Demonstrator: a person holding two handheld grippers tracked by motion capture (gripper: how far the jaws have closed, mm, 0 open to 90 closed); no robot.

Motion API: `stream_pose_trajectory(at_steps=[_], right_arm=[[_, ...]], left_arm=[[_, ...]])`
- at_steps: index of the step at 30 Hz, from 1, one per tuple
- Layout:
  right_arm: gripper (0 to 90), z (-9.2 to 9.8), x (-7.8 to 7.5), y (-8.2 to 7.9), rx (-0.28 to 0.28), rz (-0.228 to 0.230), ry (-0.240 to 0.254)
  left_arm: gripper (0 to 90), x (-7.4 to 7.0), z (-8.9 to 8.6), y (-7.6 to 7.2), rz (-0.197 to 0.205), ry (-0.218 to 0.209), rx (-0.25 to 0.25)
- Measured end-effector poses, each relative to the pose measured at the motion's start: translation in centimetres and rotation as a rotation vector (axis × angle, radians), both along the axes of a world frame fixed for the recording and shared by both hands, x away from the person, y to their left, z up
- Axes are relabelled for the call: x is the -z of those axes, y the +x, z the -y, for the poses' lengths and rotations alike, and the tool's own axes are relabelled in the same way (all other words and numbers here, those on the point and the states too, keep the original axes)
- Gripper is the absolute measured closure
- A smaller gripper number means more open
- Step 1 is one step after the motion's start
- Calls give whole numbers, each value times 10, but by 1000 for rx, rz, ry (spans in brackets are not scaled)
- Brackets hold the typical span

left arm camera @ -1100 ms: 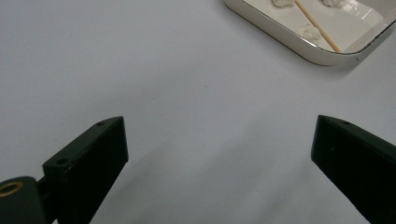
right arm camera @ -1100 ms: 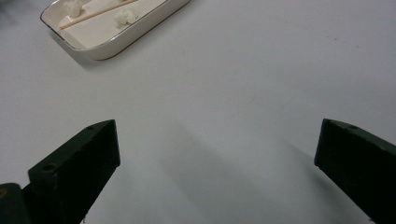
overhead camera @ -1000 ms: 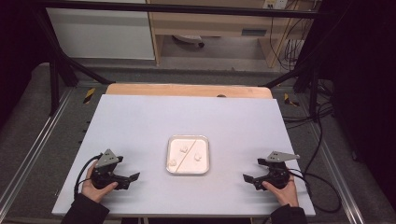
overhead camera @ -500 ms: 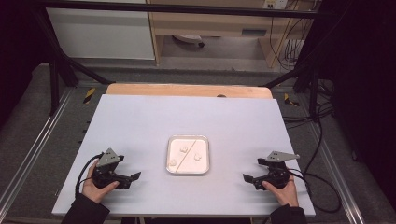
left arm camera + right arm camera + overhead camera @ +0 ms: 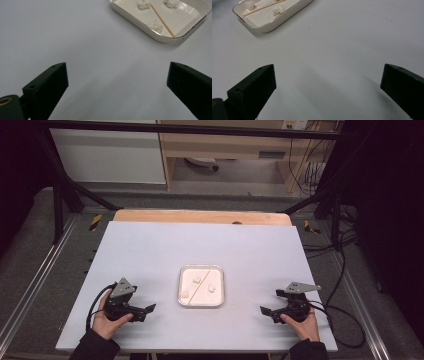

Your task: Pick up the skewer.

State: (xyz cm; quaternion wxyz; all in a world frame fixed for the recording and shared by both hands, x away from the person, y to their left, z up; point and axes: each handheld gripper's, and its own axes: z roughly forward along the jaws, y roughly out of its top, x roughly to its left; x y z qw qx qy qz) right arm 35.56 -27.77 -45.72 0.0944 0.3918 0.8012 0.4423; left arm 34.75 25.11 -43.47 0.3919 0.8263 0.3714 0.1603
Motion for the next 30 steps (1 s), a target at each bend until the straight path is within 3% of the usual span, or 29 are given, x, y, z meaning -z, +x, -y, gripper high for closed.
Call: stream_pose_trajectory(at_steps=[12, 30], right_arm=[[6, -1, 1, 1, -3, 1, -10], [6, -1, 1, 1, -5, -2, -15]], left_arm=[[41, -16, 30, 5, -3, 25, -5], [71, -25, 74, 18, -13, 58, 13]])
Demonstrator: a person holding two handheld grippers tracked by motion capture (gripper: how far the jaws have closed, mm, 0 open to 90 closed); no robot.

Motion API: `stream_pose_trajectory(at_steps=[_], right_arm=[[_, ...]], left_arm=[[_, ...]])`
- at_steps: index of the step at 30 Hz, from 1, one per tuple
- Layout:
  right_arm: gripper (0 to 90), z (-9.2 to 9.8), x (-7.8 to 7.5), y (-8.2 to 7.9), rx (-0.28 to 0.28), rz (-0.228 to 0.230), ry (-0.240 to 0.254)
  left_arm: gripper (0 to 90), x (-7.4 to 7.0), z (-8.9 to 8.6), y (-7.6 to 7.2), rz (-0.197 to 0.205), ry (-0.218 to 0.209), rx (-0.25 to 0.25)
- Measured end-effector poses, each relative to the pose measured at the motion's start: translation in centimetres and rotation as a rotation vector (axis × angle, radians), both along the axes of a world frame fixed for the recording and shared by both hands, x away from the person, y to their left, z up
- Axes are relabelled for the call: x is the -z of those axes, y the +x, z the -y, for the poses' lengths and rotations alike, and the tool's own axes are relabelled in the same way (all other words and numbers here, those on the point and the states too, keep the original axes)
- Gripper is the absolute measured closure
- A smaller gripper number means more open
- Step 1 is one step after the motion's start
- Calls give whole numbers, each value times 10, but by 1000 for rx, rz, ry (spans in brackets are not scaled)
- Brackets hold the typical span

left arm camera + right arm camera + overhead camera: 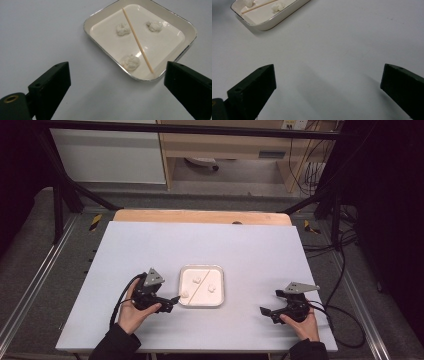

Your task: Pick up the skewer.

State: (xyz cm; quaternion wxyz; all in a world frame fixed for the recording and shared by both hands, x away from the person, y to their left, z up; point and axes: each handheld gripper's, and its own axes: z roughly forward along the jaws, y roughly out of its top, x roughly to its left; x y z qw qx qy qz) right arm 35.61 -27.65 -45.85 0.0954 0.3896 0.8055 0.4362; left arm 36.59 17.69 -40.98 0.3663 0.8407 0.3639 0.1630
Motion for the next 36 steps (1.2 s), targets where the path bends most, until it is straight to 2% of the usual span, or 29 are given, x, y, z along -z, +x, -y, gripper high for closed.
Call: stream_pose_trajectory(at_steps=[6, 15, 18, 19, 33, 36], right_arm=[[6, 0, 0, 0, 0, -2, 0], [6, 0, 0, 0, -3, -1, -5], [6, 0, 1, 0, -4, -2, -7], [6, 0, 1, 0, -4, -2, -6], [6, 0, 1, 1, -6, 0, -8], [6, 0, 1, 1, -7, -1, -8]], left_arm=[[95, 1, 15, 5, -12, 16, 3], [214, 1, 35, 11, -18, 29, 15], [251, 1, 42, 14, -29, 23, 18], [291, 1, 45, 15, -36, 16, 18], [451, 12, 72, 24, -54, 33, -13], [512, 15, 76, 24, -53, 43, -13]])
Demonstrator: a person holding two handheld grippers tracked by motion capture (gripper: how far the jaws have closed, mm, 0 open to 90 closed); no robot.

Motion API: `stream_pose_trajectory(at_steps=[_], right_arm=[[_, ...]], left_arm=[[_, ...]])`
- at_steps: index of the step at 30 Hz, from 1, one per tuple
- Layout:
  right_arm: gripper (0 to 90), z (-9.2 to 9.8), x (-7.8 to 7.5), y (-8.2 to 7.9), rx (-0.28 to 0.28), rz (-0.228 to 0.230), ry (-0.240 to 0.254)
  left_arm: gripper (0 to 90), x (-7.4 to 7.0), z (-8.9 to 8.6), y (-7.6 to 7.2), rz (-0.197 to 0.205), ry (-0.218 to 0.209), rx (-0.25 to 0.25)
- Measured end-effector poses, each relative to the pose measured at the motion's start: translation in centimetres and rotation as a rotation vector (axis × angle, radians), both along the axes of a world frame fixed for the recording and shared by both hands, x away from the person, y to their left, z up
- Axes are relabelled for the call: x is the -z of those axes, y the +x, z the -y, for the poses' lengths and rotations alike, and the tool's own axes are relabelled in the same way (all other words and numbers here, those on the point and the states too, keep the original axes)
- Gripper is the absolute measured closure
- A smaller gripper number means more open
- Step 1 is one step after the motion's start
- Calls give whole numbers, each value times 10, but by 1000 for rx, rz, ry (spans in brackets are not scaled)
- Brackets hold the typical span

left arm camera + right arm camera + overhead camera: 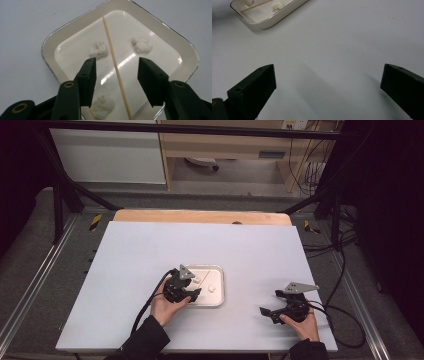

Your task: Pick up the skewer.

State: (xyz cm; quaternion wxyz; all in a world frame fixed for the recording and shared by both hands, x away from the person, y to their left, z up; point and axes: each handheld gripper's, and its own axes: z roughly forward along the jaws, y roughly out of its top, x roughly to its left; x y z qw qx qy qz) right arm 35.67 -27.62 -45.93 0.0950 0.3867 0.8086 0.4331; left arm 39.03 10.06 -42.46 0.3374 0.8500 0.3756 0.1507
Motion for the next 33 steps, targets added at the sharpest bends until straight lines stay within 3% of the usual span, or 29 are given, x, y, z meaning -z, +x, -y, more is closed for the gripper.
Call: stream_pose_trajectory(at_steps=[13, 22, 33], right_arm=[[6, 0, 0, 0, 0, 0, 1], [6, 0, 0, 0, 0, 0, 2], [6, 0, 0, 0, 0, -1, 4]], left_arm=[[690, 11, 11, 2, -14, 41, -21], [804, 16, 13, 0, -13, 44, -27], [871, 17, 17, -4, 3, 51, -58]])
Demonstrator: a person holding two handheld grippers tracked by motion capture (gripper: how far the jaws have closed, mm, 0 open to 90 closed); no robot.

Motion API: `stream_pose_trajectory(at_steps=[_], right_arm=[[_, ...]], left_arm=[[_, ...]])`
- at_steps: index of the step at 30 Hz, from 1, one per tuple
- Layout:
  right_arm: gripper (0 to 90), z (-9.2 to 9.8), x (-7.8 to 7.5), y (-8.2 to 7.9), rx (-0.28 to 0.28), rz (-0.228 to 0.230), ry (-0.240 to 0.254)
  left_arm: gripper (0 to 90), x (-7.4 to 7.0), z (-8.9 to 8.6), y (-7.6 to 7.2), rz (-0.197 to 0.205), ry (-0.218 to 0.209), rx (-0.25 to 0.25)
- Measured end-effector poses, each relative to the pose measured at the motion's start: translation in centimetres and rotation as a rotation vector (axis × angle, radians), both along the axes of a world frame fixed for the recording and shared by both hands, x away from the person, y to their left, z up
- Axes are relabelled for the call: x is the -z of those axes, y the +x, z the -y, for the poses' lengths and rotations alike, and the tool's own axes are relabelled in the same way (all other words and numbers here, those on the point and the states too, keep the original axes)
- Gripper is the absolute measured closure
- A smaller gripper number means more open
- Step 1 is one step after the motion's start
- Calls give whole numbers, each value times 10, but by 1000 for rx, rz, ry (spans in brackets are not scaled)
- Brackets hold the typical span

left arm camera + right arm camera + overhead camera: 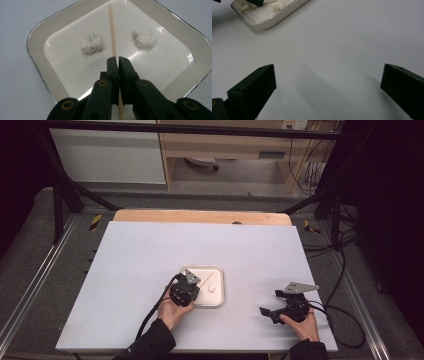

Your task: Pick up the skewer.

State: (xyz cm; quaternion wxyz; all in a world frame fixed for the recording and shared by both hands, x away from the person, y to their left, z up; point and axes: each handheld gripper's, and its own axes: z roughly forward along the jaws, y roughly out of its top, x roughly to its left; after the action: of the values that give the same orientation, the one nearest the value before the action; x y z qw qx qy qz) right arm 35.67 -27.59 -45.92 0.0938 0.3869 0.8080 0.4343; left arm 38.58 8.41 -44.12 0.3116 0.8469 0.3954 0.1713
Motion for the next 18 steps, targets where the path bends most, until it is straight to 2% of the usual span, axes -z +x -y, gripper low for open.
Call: stream_pose_trajectory(at_steps=[5, 9, 14, 18], right_arm=[[6, 0, 0, 0, 0, 0, 0], [6, 0, 0, 0, -1, -1, 1], [6, 0, 0, 0, 0, 2, 2], [6, 0, 0, 0, 0, 2, 1]], left_arm=[[877, 0, 1, -1, 3, -3, -17], [882, 2, -1, -2, 8, -22, -25], [884, 2, -4, -1, 0, -51, -23], [885, 1, -6, -3, 17, -70, -9]])
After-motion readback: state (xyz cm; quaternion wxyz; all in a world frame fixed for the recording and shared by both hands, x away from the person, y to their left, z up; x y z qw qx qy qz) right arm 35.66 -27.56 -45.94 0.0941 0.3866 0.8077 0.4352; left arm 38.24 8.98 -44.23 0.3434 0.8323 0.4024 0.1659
